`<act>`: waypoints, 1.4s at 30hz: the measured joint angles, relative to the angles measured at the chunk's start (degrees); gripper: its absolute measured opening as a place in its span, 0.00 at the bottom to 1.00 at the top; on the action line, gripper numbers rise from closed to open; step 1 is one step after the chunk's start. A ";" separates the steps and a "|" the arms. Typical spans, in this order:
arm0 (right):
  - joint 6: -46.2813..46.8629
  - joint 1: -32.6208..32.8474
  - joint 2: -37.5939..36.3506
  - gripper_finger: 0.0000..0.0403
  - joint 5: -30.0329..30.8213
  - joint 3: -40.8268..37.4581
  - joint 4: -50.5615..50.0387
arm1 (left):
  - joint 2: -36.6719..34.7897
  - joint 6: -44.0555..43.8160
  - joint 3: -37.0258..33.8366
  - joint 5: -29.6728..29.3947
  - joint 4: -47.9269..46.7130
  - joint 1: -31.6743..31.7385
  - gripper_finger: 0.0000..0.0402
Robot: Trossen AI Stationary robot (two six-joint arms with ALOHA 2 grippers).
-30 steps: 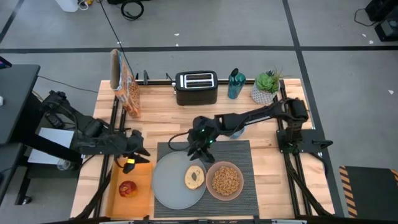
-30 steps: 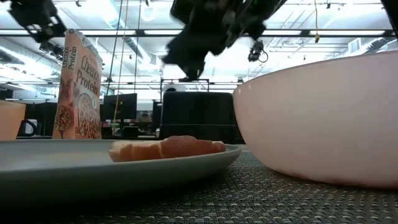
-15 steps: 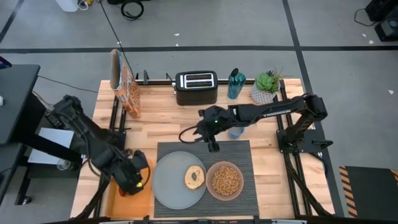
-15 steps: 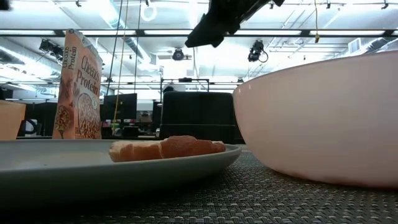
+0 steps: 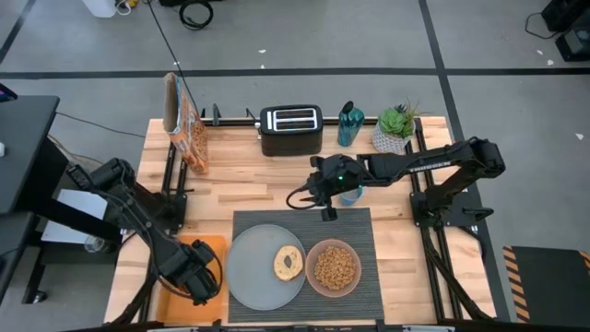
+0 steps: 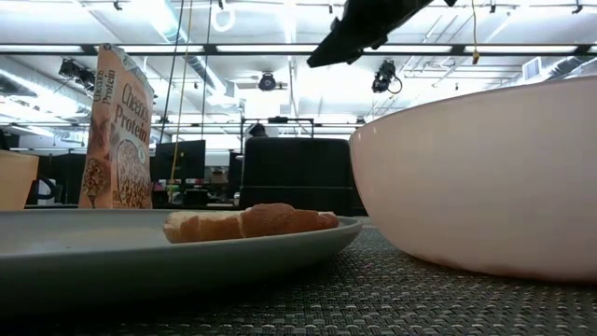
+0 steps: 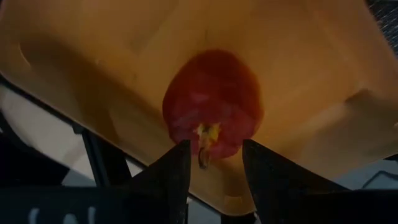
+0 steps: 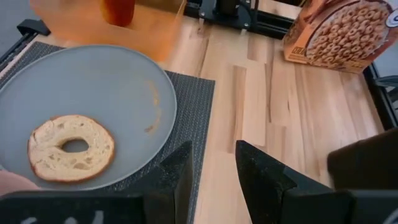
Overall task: Arrange a breakfast setting
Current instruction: Put the red apple on the gray plate
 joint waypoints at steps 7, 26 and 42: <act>0.23 0.01 -4.36 0.32 -0.01 -5.88 4.67 | 1.03 -2.77 -0.01 3.23 -0.35 -0.04 0.38; 0.49 1.88 -5.92 0.32 -0.67 -9.30 7.52 | 1.67 -3.90 -0.57 1.29 -0.40 -4.61 0.38; 1.15 2.02 -5.88 0.32 -0.69 -9.30 8.88 | 2.24 -5.29 -0.59 -1.44 0.29 -5.68 0.31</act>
